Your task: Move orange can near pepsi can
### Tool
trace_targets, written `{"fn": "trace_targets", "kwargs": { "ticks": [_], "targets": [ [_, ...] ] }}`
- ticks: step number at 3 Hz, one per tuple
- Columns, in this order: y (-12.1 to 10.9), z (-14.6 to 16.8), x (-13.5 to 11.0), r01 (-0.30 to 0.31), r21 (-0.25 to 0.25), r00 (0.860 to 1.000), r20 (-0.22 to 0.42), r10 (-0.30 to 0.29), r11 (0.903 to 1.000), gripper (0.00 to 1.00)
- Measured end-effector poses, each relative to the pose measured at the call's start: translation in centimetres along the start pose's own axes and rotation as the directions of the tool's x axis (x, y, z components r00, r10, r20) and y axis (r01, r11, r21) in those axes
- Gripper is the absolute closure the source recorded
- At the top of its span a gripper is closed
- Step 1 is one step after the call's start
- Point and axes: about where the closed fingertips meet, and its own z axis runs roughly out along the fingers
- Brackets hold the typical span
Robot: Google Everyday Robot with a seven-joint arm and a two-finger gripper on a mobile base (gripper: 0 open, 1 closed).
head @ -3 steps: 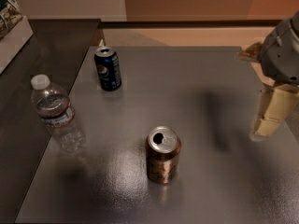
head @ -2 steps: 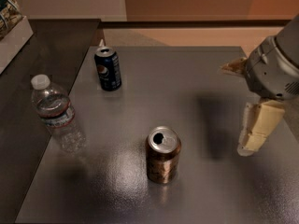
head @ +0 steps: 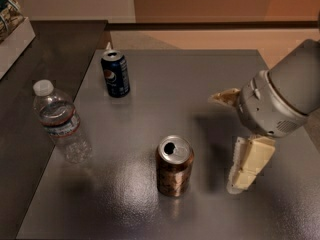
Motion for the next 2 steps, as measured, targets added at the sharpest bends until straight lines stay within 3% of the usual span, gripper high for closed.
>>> {"fn": "trace_targets", "kwargs": {
  "ticks": [2],
  "targets": [
    [0.9, 2.4, -3.6, -0.058, -0.030, 0.994, 0.087, 0.060, 0.9979, 0.00]
  ]
}}
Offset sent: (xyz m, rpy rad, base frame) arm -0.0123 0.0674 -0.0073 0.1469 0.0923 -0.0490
